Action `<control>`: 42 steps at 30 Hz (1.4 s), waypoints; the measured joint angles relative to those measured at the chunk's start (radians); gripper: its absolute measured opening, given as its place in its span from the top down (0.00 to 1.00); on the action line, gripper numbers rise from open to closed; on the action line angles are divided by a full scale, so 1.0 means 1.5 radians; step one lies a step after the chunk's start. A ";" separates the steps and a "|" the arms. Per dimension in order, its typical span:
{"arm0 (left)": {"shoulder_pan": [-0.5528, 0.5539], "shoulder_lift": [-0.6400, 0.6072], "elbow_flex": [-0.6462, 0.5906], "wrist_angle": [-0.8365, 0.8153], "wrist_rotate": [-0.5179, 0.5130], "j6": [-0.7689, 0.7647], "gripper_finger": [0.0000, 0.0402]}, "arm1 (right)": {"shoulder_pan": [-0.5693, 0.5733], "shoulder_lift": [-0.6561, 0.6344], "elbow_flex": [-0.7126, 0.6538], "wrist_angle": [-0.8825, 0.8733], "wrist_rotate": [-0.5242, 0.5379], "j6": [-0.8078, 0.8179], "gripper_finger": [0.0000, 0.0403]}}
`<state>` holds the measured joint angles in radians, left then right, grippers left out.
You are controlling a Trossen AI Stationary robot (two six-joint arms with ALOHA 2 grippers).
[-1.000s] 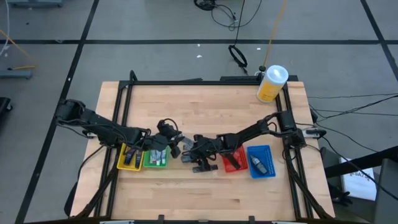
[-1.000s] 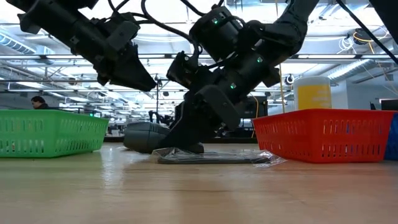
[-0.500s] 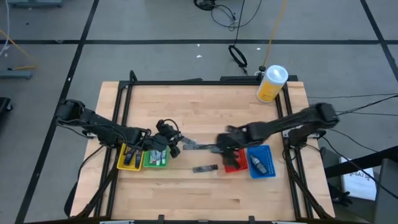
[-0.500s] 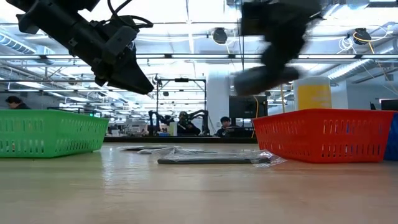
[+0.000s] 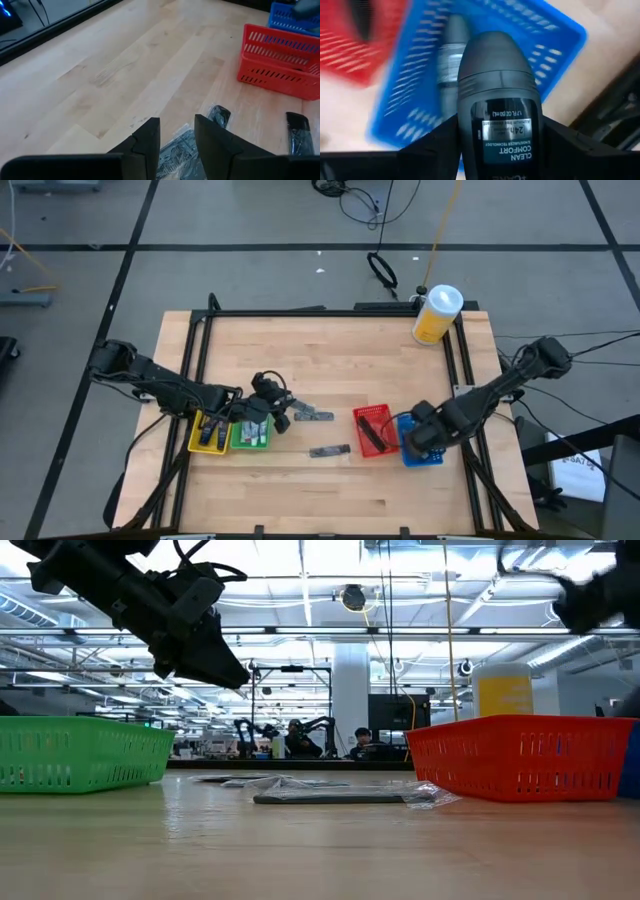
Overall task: Pick & Place Travel size toiletries
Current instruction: Put the black deodorant into the blue bin
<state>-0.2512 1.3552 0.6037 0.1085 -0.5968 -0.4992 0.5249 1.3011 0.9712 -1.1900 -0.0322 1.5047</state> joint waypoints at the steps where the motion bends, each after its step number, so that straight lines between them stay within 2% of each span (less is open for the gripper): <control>1: 0.000 0.000 0.000 0.000 0.000 0.000 0.70 | 0.003 0.000 -0.020 0.005 0.000 0.020 0.49; 4: 0.000 0.000 0.000 0.000 0.000 0.000 0.70 | 0.000 0.000 -0.071 0.033 0.004 0.055 0.46; 9: 0.000 0.000 0.000 0.000 0.001 -0.001 0.70 | -0.020 -0.001 -0.116 0.102 0.004 0.051 0.43; 16: 0.000 0.000 0.000 0.000 0.001 -0.002 0.70 | -0.040 -0.019 -0.120 0.122 0.057 0.001 0.41; 25: -0.001 0.000 0.000 0.000 0.002 -0.002 0.70 | -0.039 -0.116 -0.121 0.143 0.119 -0.001 0.39; 30: -0.001 0.000 0.000 0.000 0.002 -0.002 0.70 | -0.041 -0.137 -0.121 0.216 0.153 -0.057 0.40; 34: -0.001 0.000 0.000 0.000 0.002 -0.002 0.70 | -0.045 -0.116 -0.121 0.340 0.170 -0.159 0.43; 38: -0.001 0.000 0.000 0.001 0.002 -0.002 0.70 | -0.054 -0.076 -0.121 0.443 0.125 -0.250 0.47; 42: -0.001 0.000 0.000 0.000 0.002 -0.002 0.70 | -0.057 -0.048 -0.121 0.467 0.070 -0.290 0.52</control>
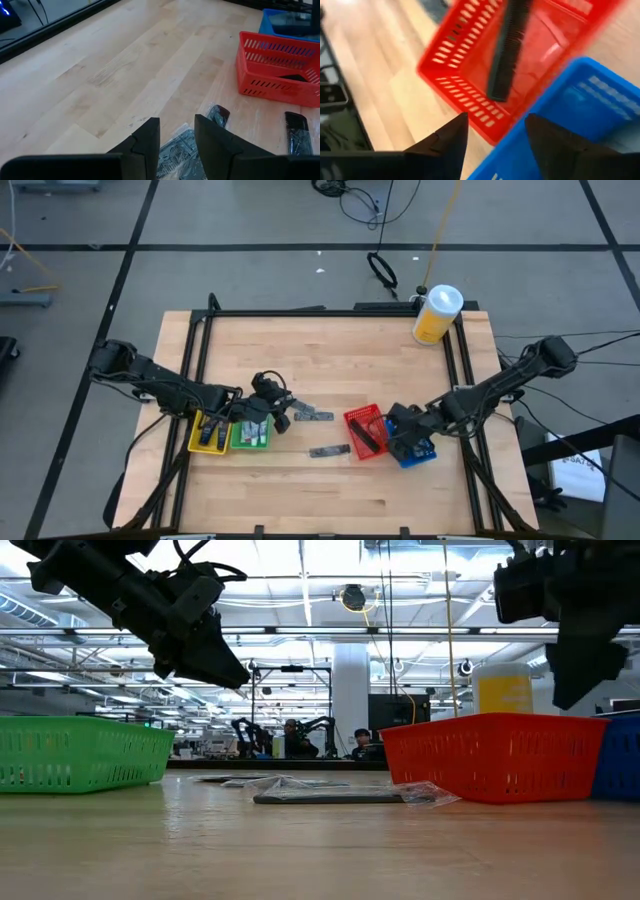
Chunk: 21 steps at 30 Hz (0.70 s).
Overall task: Pick & Place Travel size toiletries
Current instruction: Put the black deodorant into the blue bin
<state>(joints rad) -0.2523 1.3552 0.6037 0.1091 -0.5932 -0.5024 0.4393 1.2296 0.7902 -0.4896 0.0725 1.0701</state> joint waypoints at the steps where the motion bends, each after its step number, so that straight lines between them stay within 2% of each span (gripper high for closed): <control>1: 0.000 0.000 0.000 0.000 0.000 0.000 0.70 | 0.000 -0.002 0.000 -0.010 0.001 0.019 0.54; 6: -0.001 0.000 0.000 0.000 0.000 0.000 0.70 | 0.000 -0.046 0.000 -0.124 0.009 0.146 0.62; 10: -0.001 0.000 0.000 0.000 0.000 0.000 0.70 | -0.001 -0.065 0.000 -0.242 0.065 0.211 0.70; 13: -0.001 0.000 0.000 0.000 0.000 0.000 0.70 | -0.007 -0.063 0.000 -0.274 0.108 0.233 0.76; 15: -0.001 0.000 0.000 0.000 0.000 0.000 0.70 | -0.015 -0.055 0.000 -0.275 0.112 0.237 0.80; 18: -0.001 0.000 0.000 0.000 0.000 0.000 0.70 | -0.023 -0.038 0.000 -0.263 0.092 0.230 0.85; 21: -0.001 0.000 0.000 0.000 0.000 0.000 0.70 | -0.027 -0.023 0.000 -0.220 0.013 0.223 0.89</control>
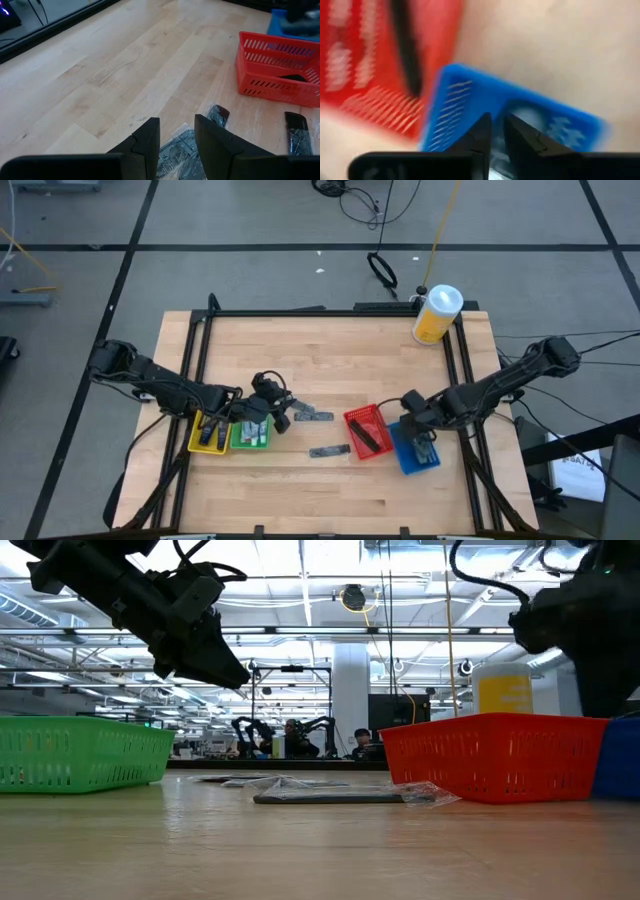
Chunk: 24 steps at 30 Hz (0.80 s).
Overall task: Pick & Place Travel size toiletries
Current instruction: Put the black deodorant into the blue bin, then put the black comb into the red bin
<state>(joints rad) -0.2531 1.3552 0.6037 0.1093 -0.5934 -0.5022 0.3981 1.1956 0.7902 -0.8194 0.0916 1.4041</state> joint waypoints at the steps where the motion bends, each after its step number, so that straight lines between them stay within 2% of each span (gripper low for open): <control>1: 0.000 0.000 0.000 0.000 0.000 0.000 0.70 | 0.000 0.002 0.000 0.023 -0.027 -0.006 0.90; 4: 0.000 0.000 0.000 0.000 0.000 0.000 0.70 | 0.006 0.004 0.000 0.141 -0.082 -0.062 0.93; 9: 0.000 0.000 0.000 0.000 0.000 0.000 0.70 | 0.010 -0.014 0.000 0.273 -0.077 -0.140 0.97; 13: 0.000 0.000 0.000 0.000 0.000 0.000 0.70 | 0.010 -0.025 0.000 0.275 -0.015 -0.203 1.00; 16: 0.000 0.000 0.000 0.000 0.000 0.000 0.70 | 0.010 -0.020 -0.008 0.316 0.097 -0.290 0.99; 18: 0.000 0.000 0.000 0.000 0.000 0.000 0.70 | 0.010 -0.013 -0.038 0.411 0.146 -0.362 0.97; 24: -0.015 0.000 0.000 0.028 -0.001 0.022 0.70 | -0.015 0.030 -0.140 0.785 0.136 -0.591 0.89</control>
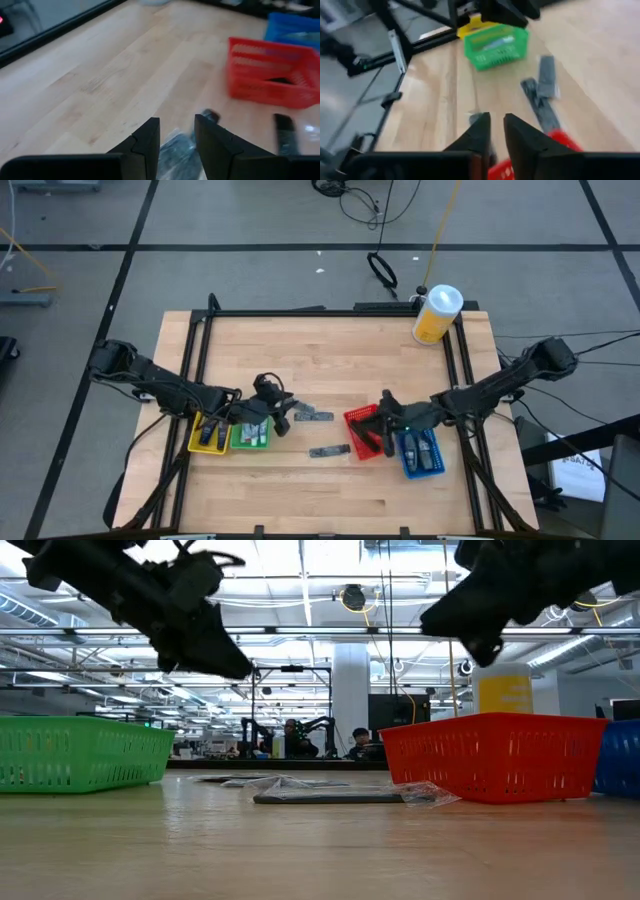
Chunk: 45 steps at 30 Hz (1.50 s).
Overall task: Pick & Place Travel size toiletries
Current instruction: Put the black comb into the red bin
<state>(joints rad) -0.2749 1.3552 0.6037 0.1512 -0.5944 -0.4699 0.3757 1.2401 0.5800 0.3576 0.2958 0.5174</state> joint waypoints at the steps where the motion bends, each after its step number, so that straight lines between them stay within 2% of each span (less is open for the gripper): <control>1: -0.007 0.001 0.000 0.016 0.000 0.013 0.70 | -0.003 0.016 -0.008 0.044 -0.004 -0.039 0.87; 5: -0.058 0.033 0.001 0.110 0.001 0.098 0.70 | -0.004 0.094 0.002 0.126 -0.009 -0.161 0.75; 11: -0.123 0.147 0.031 0.208 0.037 0.186 0.70 | 0.007 0.198 0.065 0.128 -0.050 -0.251 0.58; 14: -0.135 0.218 0.056 0.241 0.095 0.217 0.70 | 0.018 0.235 0.098 0.104 -0.061 -0.266 0.53; 17: -0.138 0.285 0.091 0.249 0.135 0.206 0.70 | 0.033 0.262 0.141 0.025 -0.057 -0.248 0.50; 20: -0.137 0.326 0.130 0.252 0.142 0.182 0.70 | 0.041 0.284 0.206 -0.096 -0.053 -0.194 0.50; 22: -0.137 0.342 0.150 0.249 0.142 0.171 0.70 | 0.040 0.299 0.246 -0.177 -0.023 -0.158 0.52; 25: -0.138 0.350 0.163 0.239 0.147 0.164 0.70 | 0.015 0.318 0.285 -0.258 -0.003 -0.137 0.53; 30: -0.141 0.332 0.167 0.168 0.164 0.114 0.70 | -0.046 0.357 0.316 -0.280 -0.001 -0.106 0.57; 36: -0.141 0.301 0.167 0.092 0.157 0.041 0.70 | -0.097 0.365 0.336 -0.345 0.045 -0.044 0.60; 41: -0.142 0.297 0.167 0.078 0.153 0.033 0.70 | -0.113 0.357 0.347 -0.484 0.048 0.025 0.62; 45: -0.141 0.297 0.167 0.077 0.150 0.046 0.70 | -0.101 0.343 0.349 -0.527 0.046 0.047 0.63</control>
<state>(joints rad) -0.4866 1.8004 0.8547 0.2660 -0.3689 -0.4008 0.2237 1.7540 1.1034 -0.4323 0.3642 0.5878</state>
